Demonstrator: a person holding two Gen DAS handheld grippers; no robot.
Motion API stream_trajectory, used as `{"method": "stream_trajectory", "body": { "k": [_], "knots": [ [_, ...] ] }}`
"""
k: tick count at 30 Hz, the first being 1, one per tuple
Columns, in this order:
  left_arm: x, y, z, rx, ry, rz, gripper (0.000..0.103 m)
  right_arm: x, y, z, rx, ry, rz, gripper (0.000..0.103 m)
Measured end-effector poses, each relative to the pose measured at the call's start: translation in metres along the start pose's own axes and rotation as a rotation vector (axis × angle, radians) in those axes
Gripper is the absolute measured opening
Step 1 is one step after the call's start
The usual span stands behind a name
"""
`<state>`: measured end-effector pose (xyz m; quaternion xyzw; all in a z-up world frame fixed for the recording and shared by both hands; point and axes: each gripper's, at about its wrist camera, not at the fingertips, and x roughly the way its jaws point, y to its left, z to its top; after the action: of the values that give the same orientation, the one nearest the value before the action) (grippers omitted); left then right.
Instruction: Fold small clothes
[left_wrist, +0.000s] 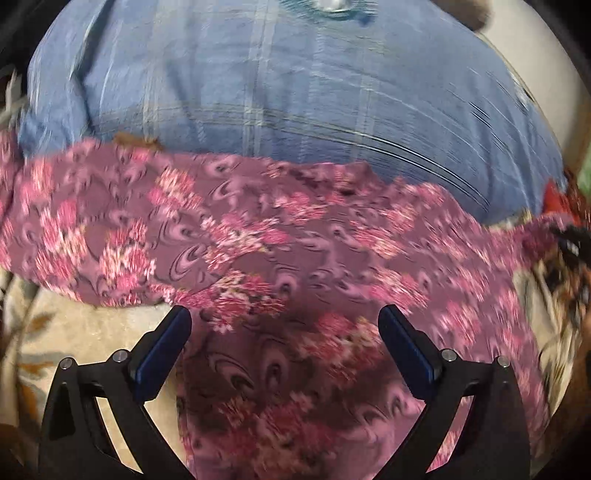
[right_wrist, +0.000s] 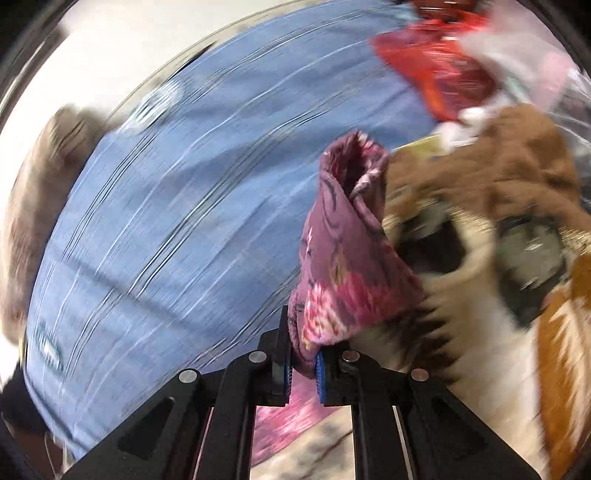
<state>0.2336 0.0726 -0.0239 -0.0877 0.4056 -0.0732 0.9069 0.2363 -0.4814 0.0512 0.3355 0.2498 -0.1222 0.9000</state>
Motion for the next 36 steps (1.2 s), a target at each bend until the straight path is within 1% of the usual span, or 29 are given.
{"method": "stream_trajectory", "body": {
  "k": [2,5,7,11,14,17,20,21,22,23,24,26,27,28,30,32,34,35,36],
  "knots": [
    [0.008,0.011,-0.003,-0.052,0.020,-0.029,0.102,0.007,0.029,-0.015,-0.036,0.038,0.023,0.009],
    [0.015,0.021,-0.004,-0.077,0.066,-0.051,0.102,0.017,0.077,-0.055,-0.093,0.114,0.081,0.009],
    [0.013,0.026,-0.002,-0.105,0.063,-0.065,0.102,0.026,0.108,-0.079,-0.130,0.158,0.107,0.009],
    [0.013,0.037,0.003,-0.144,0.088,-0.079,0.102,0.044,0.173,-0.132,-0.209,0.257,0.179,0.009],
    [0.010,0.046,0.006,-0.176,0.090,-0.093,0.102,0.056,0.223,-0.175,-0.286,0.336,0.221,0.009],
    [0.007,0.054,0.011,-0.204,0.081,-0.101,0.102,0.063,0.264,-0.217,-0.364,0.400,0.249,0.009],
    [0.004,0.066,0.015,-0.246,0.070,-0.115,0.102,0.066,0.296,-0.260,-0.410,0.460,0.287,0.009],
    [0.003,0.070,0.016,-0.259,0.068,-0.121,0.102,0.064,0.299,-0.274,-0.416,0.485,0.303,0.015],
    [0.002,0.073,0.016,-0.272,0.066,-0.127,0.102,0.065,0.305,-0.288,-0.423,0.519,0.307,0.016],
    [0.002,0.076,0.017,-0.285,0.066,-0.135,0.102,0.067,0.311,-0.307,-0.436,0.576,0.302,0.018],
    [0.002,0.079,0.017,-0.295,0.069,-0.147,0.102,0.068,0.312,-0.321,-0.450,0.624,0.289,0.028],
    [0.005,0.082,0.017,-0.305,0.079,-0.168,0.102,0.067,0.314,-0.345,-0.481,0.691,0.268,0.043],
    [0.006,0.083,0.017,-0.312,0.086,-0.182,0.102,0.060,0.310,-0.354,-0.492,0.704,0.272,0.044],
    [0.007,0.083,0.017,-0.317,0.091,-0.195,0.102,0.052,0.305,-0.354,-0.495,0.698,0.283,0.044],
    [0.009,0.081,0.015,-0.326,0.104,-0.234,0.102,0.032,0.294,-0.352,-0.501,0.716,0.336,0.052],
    [0.014,0.074,0.014,-0.319,0.119,-0.266,0.102,0.012,0.275,-0.341,-0.511,0.711,0.353,0.054],
    [0.018,0.066,0.011,-0.304,0.133,-0.278,0.102,-0.006,0.242,-0.314,-0.470,0.654,0.336,0.054],
    [0.022,0.060,0.009,-0.295,0.146,-0.285,0.102,-0.010,0.225,-0.300,-0.431,0.623,0.316,0.054],
    [0.025,0.057,0.009,-0.296,0.154,-0.291,0.102,-0.013,0.200,-0.282,-0.363,0.573,0.277,0.054]
  ]
}}
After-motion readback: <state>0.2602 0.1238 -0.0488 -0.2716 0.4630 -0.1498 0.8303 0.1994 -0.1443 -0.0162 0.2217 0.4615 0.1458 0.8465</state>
